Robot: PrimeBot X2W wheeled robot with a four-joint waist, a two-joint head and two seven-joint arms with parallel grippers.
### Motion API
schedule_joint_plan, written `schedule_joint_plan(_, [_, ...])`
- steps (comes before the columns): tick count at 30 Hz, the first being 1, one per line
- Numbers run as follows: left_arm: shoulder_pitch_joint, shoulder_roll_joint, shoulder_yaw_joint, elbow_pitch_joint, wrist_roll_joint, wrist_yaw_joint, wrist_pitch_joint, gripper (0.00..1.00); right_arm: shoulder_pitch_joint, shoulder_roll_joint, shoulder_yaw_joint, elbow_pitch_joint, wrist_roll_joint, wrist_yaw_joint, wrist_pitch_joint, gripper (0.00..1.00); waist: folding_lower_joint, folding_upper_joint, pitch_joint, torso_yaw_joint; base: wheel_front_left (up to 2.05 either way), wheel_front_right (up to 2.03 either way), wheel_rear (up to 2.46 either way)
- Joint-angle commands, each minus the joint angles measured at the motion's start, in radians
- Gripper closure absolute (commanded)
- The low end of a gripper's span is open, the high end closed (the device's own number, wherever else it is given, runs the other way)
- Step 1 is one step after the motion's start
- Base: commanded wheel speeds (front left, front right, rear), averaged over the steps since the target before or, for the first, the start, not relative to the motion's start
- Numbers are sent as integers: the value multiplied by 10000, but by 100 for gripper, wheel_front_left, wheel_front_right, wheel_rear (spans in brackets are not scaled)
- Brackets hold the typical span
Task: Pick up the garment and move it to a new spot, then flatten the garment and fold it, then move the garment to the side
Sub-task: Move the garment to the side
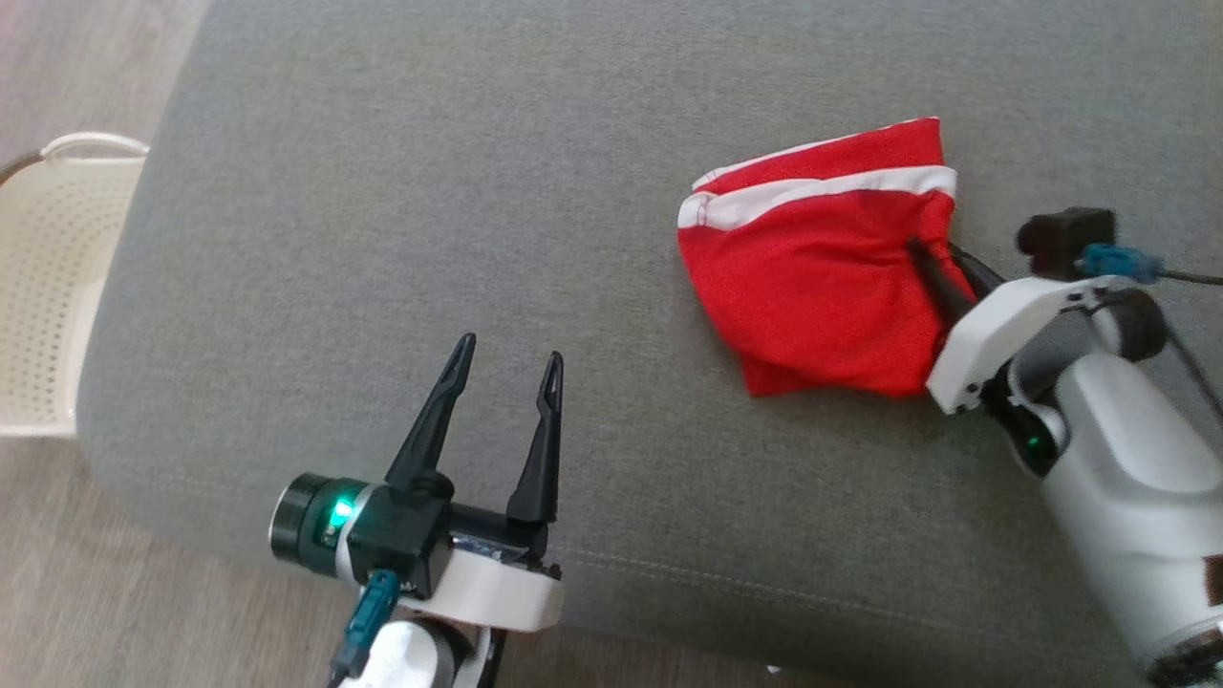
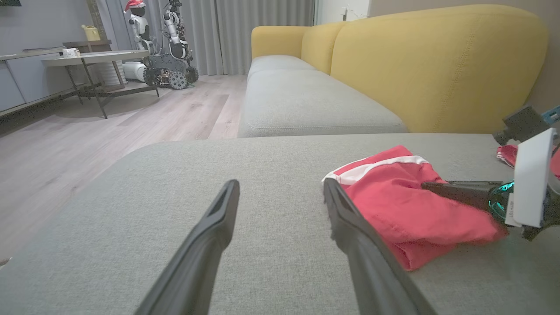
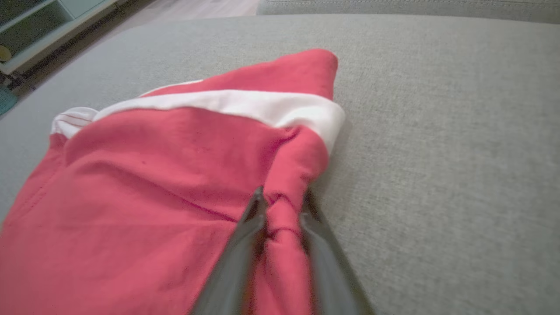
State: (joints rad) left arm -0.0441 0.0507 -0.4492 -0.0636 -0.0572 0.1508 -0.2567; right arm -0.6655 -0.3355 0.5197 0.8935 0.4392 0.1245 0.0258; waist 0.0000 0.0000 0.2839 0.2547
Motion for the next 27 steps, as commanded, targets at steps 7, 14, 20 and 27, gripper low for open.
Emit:
schedule_joint_plan(7, [-326, -5, 392, -403, -3, 39, -51, 0, -283, -930, 42, -821, 429, 62, -480, 100, 0, 0, 145, -723, 0, 0, 0])
schedule_joint_plan(14, [-534, -5, 576, -432, 167, -126, -51, 0, -249, -2016, -554, -1674, 484, 62, -115, 100, 0, 0, 455, -1608, 0, 0, 0])
schedule_joint_plan(20, [-678, -3, 719, -403, 328, -292, -51, 0, 46, -2708, -1557, -2527, 645, 62, 275, 100, 0, 0, 648, -2074, 0, 0, 0])
schedule_joint_plan(27, [-761, 17, 784, -359, 429, -475, -51, 0, 553, -3181, -2794, -3287, 625, 62, 893, 100, 0, 0, 775, -2259, 0, 0, 0])
